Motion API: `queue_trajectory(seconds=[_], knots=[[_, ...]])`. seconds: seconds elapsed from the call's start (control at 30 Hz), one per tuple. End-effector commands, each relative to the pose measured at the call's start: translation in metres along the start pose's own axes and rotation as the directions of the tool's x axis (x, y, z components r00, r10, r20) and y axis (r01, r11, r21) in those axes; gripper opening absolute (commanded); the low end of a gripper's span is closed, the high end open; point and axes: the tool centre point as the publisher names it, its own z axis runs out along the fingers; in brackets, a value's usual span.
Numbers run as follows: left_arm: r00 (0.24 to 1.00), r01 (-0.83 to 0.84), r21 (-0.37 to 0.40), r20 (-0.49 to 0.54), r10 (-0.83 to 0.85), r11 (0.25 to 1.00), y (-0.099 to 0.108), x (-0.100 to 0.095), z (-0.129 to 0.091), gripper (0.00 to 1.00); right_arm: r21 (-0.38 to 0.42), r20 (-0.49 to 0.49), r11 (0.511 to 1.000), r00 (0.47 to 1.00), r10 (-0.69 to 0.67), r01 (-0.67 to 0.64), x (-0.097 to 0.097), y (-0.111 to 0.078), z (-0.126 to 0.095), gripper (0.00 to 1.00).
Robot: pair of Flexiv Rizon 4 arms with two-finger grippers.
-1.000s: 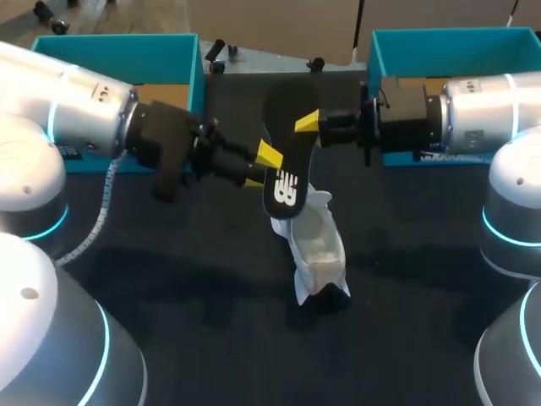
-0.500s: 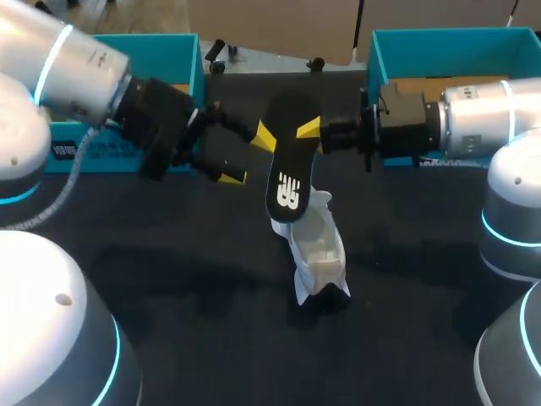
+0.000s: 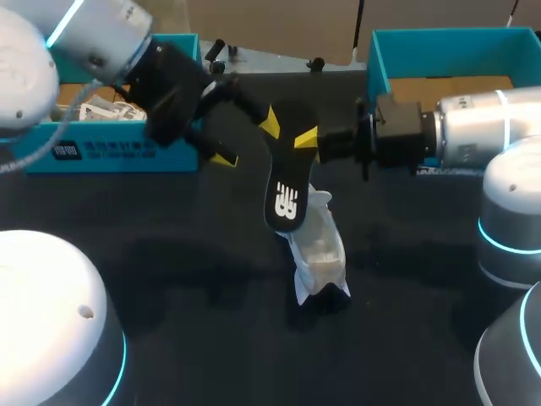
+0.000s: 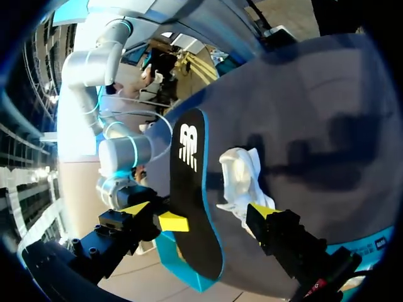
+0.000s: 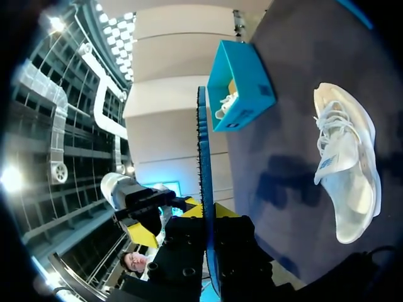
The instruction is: Take the shoe out of the shoebox, open the shoe tongue, remove and reinsert the insole, then place the shoe into the shoebox
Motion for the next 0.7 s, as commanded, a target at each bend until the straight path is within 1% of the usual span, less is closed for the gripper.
queue_trajectory(seconds=[0.03, 0.1, 0.13, 0.17, 0.23, 0.27, 0.43, 0.7], knots=[[0.979, 0.003, 0.049, -0.201, 0.007, 0.999, 0.011, -0.008, -0.001, 1.0, 0.0, 0.016, 1.0, 1.0, 0.005, -0.005, -0.002, 0.002, 0.011, 0.0], [0.974, 0.012, 0.064, -0.225, 0.003, 0.998, 0.013, -0.009, -0.001, 1.0, 0.0, 0.016, 1.0, 1.0, 0.006, -0.006, -0.004, 0.002, 0.012, 0.0], [0.966, -0.005, 0.074, -0.258, 0.024, 0.997, 0.015, -0.01, -0.001, 1.0, 0.002, 0.014, 1.0, 1.0, 0.008, -0.008, -0.006, 0.002, 0.013, 0.0], [0.964, -0.008, 0.068, -0.263, 0.026, 0.998, 0.016, -0.011, -0.001, 1.0, 0.001, 0.013, 1.0, 1.0, 0.009, -0.009, -0.007, 0.002, 0.013, 0.0], [0.962, 0.01, 0.088, -0.272, 0.015, 0.996, 0.018, -0.015, -0.001, 1.0, 0.001, 0.014, 1.0, 1.0, 0.01, -0.01, -0.007, 0.002, 0.013, 0.0], [0.962, 0.011, 0.087, -0.272, 0.013, 0.996, 0.019, -0.016, -0.001, 1.0, 0.0, 0.014, 1.0, 1.0, 0.01, -0.01, -0.007, 0.002, 0.013, 0.0], [0.937, 0.032, 0.102, -0.35, 0.006, 0.994, 0.025, -0.022, 0.0, 1.0, 0.001, 0.028, 1.0, 1.0, 0.005, -0.005, -0.007, 0.004, 0.013, 0.0], [0.876, -0.004, 0.101, -0.479, 0.052, 0.995, 0.034, -0.025, -0.002, 1.0, 0.007, 0.037, 1.0, 0.999, 0.002, -0.003, -0.01, 0.007, 0.015, 0.0]])
